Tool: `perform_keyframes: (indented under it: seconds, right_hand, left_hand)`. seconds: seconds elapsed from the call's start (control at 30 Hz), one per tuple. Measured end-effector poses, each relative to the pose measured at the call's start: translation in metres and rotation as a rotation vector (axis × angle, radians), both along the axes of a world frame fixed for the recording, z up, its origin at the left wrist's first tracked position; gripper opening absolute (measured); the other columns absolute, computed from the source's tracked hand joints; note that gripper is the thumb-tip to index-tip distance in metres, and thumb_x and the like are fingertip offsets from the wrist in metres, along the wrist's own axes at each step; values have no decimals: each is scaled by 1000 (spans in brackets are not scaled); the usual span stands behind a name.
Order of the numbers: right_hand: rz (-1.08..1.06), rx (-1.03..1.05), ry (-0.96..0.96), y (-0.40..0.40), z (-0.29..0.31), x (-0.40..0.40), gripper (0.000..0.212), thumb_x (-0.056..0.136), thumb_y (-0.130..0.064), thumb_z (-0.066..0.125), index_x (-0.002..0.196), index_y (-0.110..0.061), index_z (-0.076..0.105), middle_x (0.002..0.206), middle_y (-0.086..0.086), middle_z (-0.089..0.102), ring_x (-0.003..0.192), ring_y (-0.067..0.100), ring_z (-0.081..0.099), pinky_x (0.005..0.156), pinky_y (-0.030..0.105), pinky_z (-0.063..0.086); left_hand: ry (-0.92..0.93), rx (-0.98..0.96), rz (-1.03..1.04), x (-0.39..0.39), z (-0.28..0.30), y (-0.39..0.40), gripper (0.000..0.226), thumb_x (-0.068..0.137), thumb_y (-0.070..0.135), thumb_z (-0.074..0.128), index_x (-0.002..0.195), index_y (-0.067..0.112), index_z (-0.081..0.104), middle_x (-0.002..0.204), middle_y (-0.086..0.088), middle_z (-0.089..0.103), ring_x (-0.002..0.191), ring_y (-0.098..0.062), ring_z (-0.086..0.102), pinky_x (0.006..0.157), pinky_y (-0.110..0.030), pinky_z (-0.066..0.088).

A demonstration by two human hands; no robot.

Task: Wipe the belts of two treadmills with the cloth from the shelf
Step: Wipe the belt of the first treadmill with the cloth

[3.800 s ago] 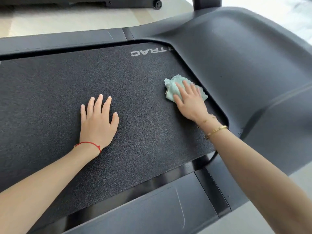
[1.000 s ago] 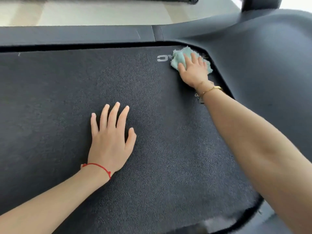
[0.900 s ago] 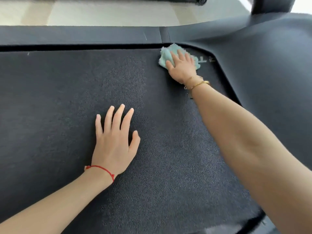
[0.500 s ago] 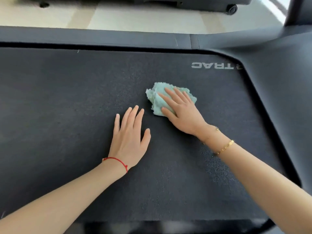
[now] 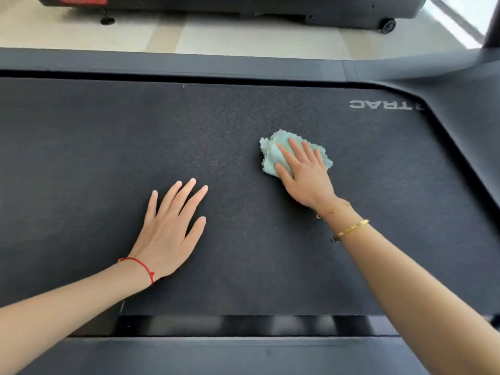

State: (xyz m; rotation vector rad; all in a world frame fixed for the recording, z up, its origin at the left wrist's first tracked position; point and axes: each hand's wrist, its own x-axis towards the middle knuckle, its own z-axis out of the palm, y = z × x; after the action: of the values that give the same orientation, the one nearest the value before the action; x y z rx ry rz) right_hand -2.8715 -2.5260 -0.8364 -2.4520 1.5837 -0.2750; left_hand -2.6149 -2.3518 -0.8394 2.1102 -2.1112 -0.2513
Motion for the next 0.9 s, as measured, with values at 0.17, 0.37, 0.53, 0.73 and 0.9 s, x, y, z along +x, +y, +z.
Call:
perform_keyframes:
  seconds: [0.17,0.37,0.53,0.73,0.9]
  right_hand:
    - [249,-15,-56,95,0,47,56,99,-51,26,152,-31,31,161,-2,21,151,25,10,123,44,5]
    - [344,22,-40,140,7,44,53,102,-52,27,153,-39,22,162,-12,12,151,10,0,123,32,-3]
    - [-47,17,3,67,4,40,58,100,-55,27,153,-33,23,163,-2,14,151,23,6,123,40,2]
    - [120,6,-3,146,6,91,56,100,-51,24,153,-33,24,163,-4,15,151,21,4,123,43,3]
    - [339,47,38,221,16,118,53,105,-45,32,154,-38,16,163,-11,7,151,16,-3,123,40,1]
  left_hand:
    - [-59,-13,11,48,-2,9,63,97,52,11,157,36,11,165,11,9,153,-15,3,121,-58,6]
    - [-47,-32,-20,83,-4,23,63,97,52,12,158,33,13,165,9,9,153,-14,2,122,-56,6]
    - [-13,-66,-8,83,-6,26,63,98,50,16,157,29,20,164,5,17,153,-17,8,122,-56,5]
    - [-21,-65,-31,87,-6,26,64,97,48,16,157,26,21,165,2,18,152,-19,10,121,-58,10]
    - [-47,-53,-23,123,-6,42,65,97,52,12,158,30,16,165,3,14,153,-19,8,120,-60,9]
